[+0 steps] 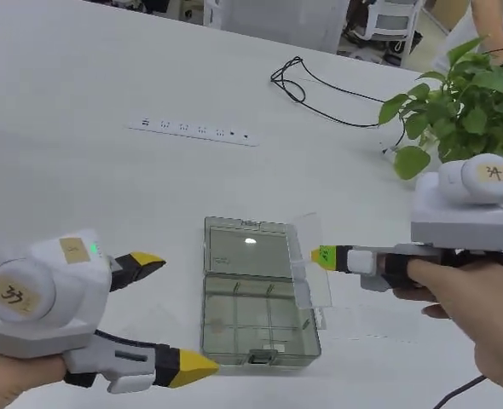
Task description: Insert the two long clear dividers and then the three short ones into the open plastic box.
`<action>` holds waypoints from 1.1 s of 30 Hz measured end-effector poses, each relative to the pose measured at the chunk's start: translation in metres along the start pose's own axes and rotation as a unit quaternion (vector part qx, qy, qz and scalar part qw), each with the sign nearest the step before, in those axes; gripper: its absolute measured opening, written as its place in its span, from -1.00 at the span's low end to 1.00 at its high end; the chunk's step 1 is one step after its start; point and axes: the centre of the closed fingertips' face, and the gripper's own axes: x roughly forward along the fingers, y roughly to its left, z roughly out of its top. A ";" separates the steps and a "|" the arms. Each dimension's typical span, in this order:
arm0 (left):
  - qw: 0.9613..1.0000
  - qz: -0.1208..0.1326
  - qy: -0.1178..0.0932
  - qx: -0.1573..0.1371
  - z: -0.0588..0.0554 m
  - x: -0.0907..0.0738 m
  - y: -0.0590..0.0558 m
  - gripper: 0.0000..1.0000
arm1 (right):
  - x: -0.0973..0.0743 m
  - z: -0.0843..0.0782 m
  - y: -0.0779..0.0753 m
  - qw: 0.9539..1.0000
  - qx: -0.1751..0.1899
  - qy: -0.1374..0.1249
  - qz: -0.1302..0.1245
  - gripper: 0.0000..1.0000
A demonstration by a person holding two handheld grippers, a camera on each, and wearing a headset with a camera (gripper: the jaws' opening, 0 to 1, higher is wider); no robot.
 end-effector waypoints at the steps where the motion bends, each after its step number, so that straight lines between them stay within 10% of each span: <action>1: 1.000 -0.002 -0.001 0.000 0.000 0.000 0.000 0.78 | 0.002 -0.002 -0.001 1.000 0.004 0.006 -0.001 -0.87; 33: 0.999 -0.039 -0.012 -0.003 -0.006 0.013 -0.008 0.73 | 0.050 -0.053 -0.034 0.984 0.123 0.123 -0.045 -0.88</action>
